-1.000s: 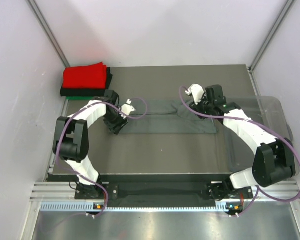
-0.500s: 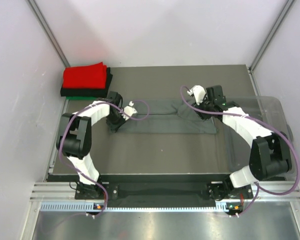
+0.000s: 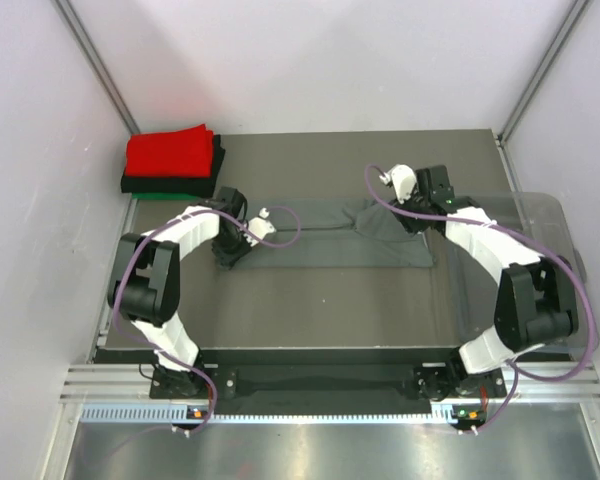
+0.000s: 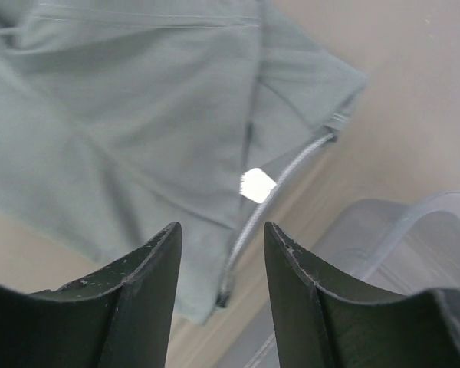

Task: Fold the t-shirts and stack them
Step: Fold the tshirt

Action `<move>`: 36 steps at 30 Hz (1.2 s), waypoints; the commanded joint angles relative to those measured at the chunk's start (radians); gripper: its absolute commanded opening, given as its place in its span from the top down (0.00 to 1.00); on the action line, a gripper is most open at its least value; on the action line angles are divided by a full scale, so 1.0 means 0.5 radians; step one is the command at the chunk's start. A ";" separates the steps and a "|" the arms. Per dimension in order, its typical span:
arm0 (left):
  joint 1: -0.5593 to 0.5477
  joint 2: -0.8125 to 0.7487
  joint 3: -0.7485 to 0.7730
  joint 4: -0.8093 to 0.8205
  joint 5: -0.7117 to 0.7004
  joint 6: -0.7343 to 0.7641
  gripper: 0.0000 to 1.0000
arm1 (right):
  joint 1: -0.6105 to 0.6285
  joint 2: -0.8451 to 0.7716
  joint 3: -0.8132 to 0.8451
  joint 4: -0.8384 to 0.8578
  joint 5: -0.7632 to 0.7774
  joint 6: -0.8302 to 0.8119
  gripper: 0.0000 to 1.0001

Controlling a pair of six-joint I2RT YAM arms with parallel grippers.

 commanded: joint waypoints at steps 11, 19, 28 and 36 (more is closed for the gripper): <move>-0.127 -0.498 -0.382 -0.336 -0.066 -0.049 1.00 | -0.105 0.667 0.688 -0.199 0.332 0.017 0.50; -0.149 -0.609 -0.440 -0.376 -0.054 -0.110 1.00 | -0.108 0.861 0.820 -0.315 0.351 0.063 0.57; -0.204 -0.603 -0.428 -0.364 -0.045 -0.165 1.00 | -0.111 0.987 0.863 -0.441 0.265 0.091 0.60; -0.216 -0.600 -0.425 -0.345 -0.088 -0.171 1.00 | -0.111 1.103 0.915 -0.533 0.203 0.100 0.72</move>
